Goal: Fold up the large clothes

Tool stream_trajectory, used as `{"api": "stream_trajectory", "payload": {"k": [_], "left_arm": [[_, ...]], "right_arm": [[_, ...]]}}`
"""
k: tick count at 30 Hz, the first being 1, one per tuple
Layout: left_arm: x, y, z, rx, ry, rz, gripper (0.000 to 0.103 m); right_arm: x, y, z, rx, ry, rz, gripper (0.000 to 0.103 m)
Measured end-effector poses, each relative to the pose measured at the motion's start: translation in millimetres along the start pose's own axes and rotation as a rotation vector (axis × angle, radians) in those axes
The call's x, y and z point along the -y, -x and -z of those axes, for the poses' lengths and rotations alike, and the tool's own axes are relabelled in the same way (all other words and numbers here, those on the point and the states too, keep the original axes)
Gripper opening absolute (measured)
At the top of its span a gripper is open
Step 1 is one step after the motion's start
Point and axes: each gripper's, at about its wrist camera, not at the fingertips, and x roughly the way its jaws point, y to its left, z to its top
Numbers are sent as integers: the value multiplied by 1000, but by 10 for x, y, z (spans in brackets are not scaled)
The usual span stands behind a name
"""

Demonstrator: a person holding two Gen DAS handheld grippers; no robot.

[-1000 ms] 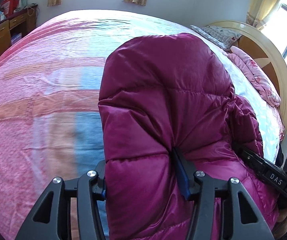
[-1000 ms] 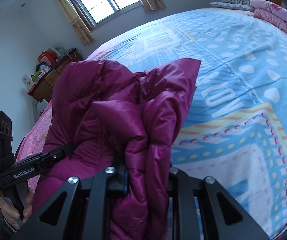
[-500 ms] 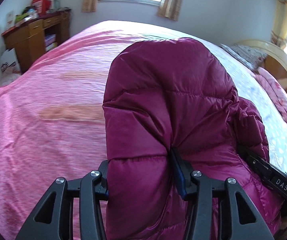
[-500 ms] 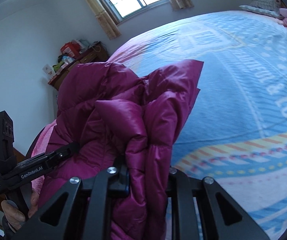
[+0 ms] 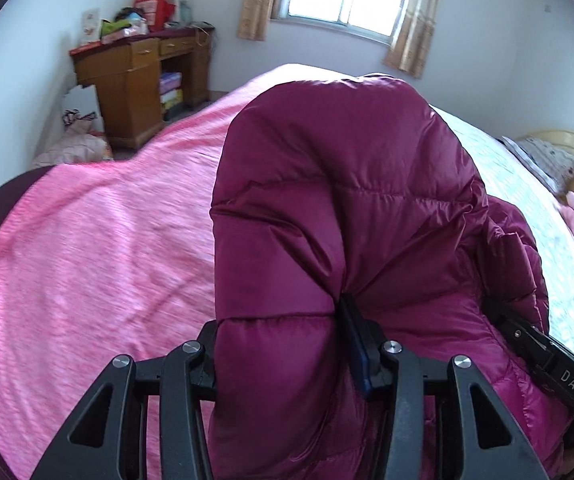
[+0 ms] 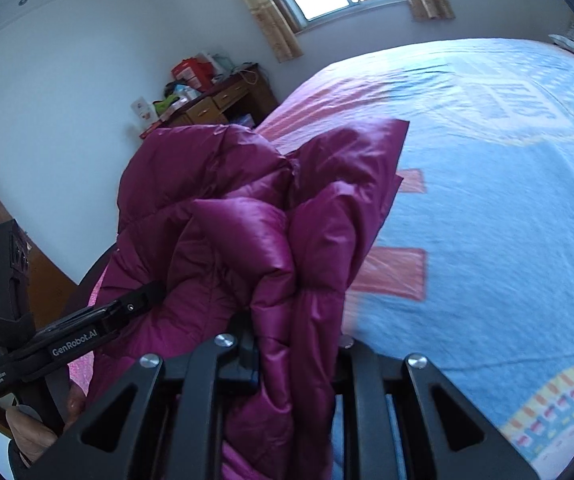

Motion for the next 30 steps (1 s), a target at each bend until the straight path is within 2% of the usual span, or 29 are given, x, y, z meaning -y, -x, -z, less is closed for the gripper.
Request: {"api": "stream_trajectory", "payload": {"k": [11,17,22,26,30], "left_arm": [[-530,18,-173,18,81,-49,48],[-730,-20,-437,54,64,-146,48],[-933,-131,-657,68,64,-196,48],[-1016,-275,-798,69,44,-250,48],[-1095,-390,-887,67,52,-264,47]], "right_arm": [[-467,-493,-223,-40,88,-58,19],[-720,-846,-420,-43,120,-94,19],[-863,-1131,-590,-30,132,-122,19],[-939,-1256,-620,-23,152,-110,19],[-980,-1330,-590,-18,177,-80,19]]}}
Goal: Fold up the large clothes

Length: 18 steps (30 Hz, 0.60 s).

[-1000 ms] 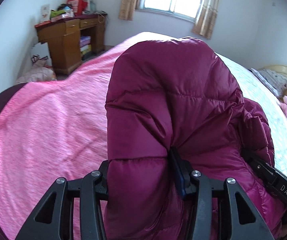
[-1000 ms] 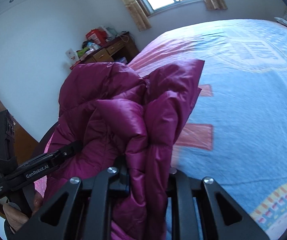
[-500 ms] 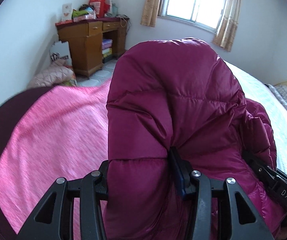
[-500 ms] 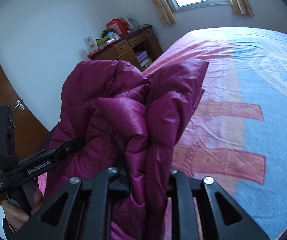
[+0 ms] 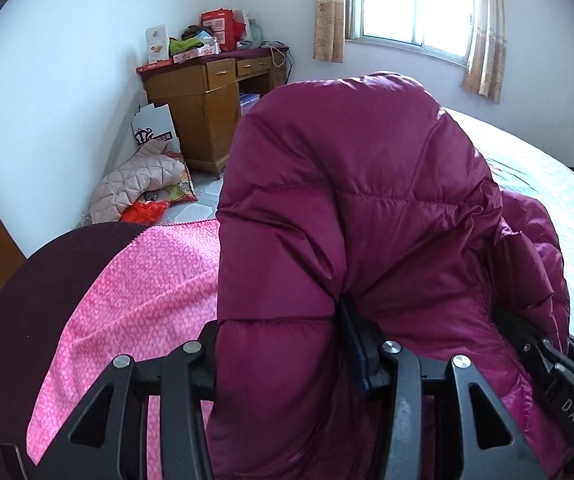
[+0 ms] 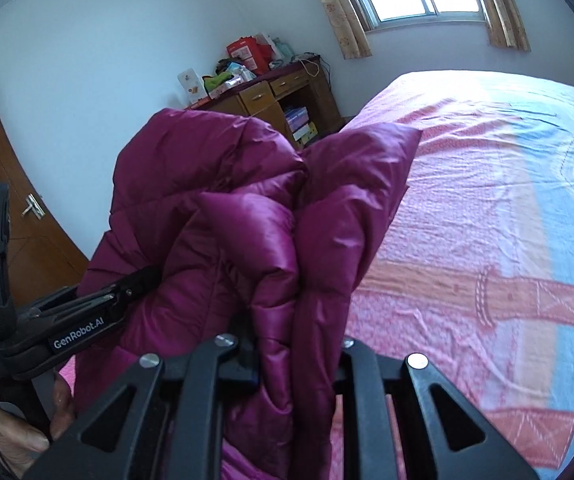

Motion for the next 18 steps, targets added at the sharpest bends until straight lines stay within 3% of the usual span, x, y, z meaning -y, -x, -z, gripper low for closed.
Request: {"api": "stream_trajectory", "payload": {"k": [9,18], "left_arm": [[41,-246,-147,20,-10,-56,47],[-4,-662,-143,-37,-3,-77,47]], "right_arm": [[-147,-259,-184,33,123,93,19],[85,-656,-56,-26,84,105,19]]}}
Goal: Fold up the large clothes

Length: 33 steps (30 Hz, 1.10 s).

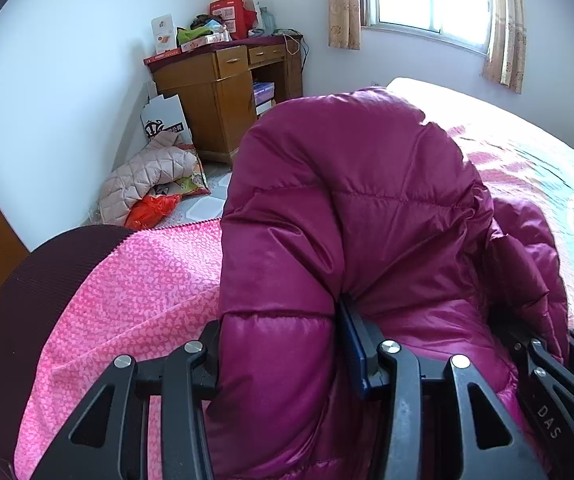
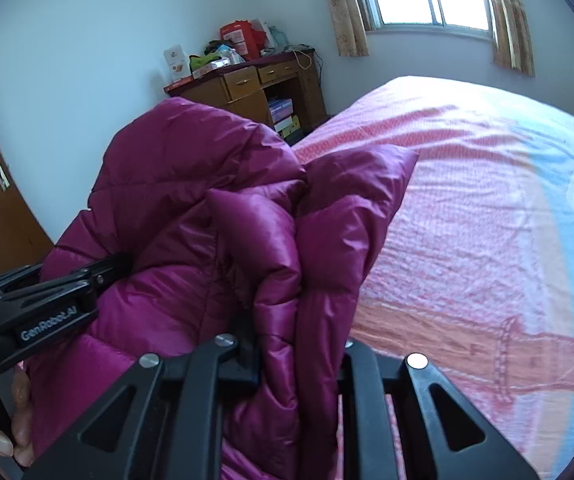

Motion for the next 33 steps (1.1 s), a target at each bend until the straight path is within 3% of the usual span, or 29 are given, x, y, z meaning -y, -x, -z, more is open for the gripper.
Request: {"api": "stream_trajectory", "payload": {"k": [15,19,20,25,29,33], "left_arm": [[44,-182,28,-29,-17,18,49],[56,-198,17,-34,-24,36,53],[54,-199,15,-35,-24,43,54],[51,-210,11,-41,-22,42,54],[81,-199,14,-39,-33,28,54],[123,-191,28,-36,-49,6,54]], "right_arm": [[152,-39,13,-66,-56,13,26],[229,78,32,-67,-98,52,54],[270,131,56,-61,-120,47,56],[348,514,216,-23,-191,17,54],[246,922,266,57,-181,35,39],[53,1112,297,102,-147,43,32]]}}
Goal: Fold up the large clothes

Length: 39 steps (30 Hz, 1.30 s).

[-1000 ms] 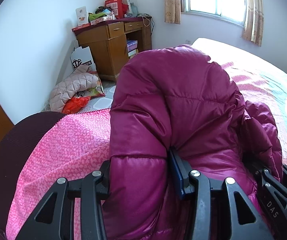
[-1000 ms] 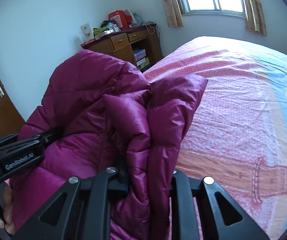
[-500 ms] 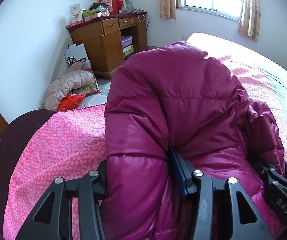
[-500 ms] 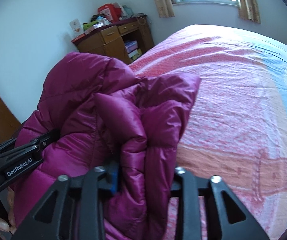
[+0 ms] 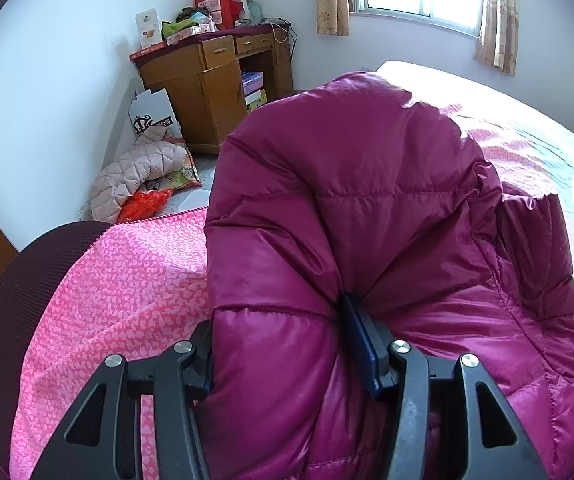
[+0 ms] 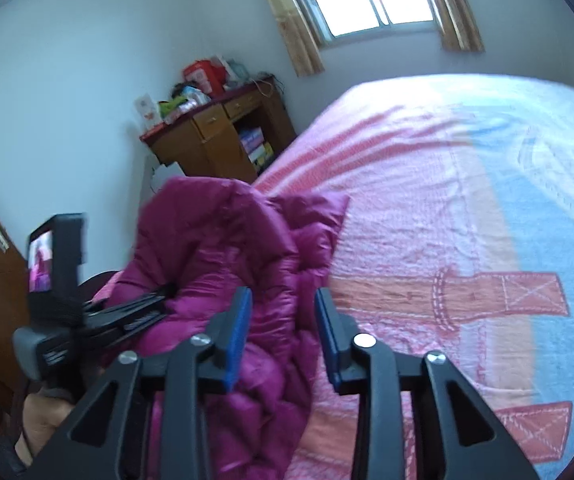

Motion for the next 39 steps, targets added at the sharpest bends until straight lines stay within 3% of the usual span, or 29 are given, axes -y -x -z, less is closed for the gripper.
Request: {"api": "stream_trajectory", "payload": {"k": [3,5,13,17,27,34,37,39], "left_arm": [[1,4,13,0,-1,1,54],[-45,12,19,-4,18,29,59],[-516,176,-9,-30,165,263,65],[-727,386,-74,27,196,220,65],[-348,122,57,37,2,18,70],[-506,371,78,52,7,46,71],[-646,655,155,113,54,80,71],[-709,754,214,126,90,77,71]], "right_arm": [[-245,-81,49,-36,101,2,26],[-306,-245,192,-127,110,20,19],[-237,-339,500,-166,106,39,16],[-158,-251,625,-156,104,30,16],[-13,-153,639,-174,40,-8,14],[-65,6,492,-191,104,-26,18],[-172,295,115,-52,195,-57,18],[-188,299,-210,-26,200,-91,18]]}}
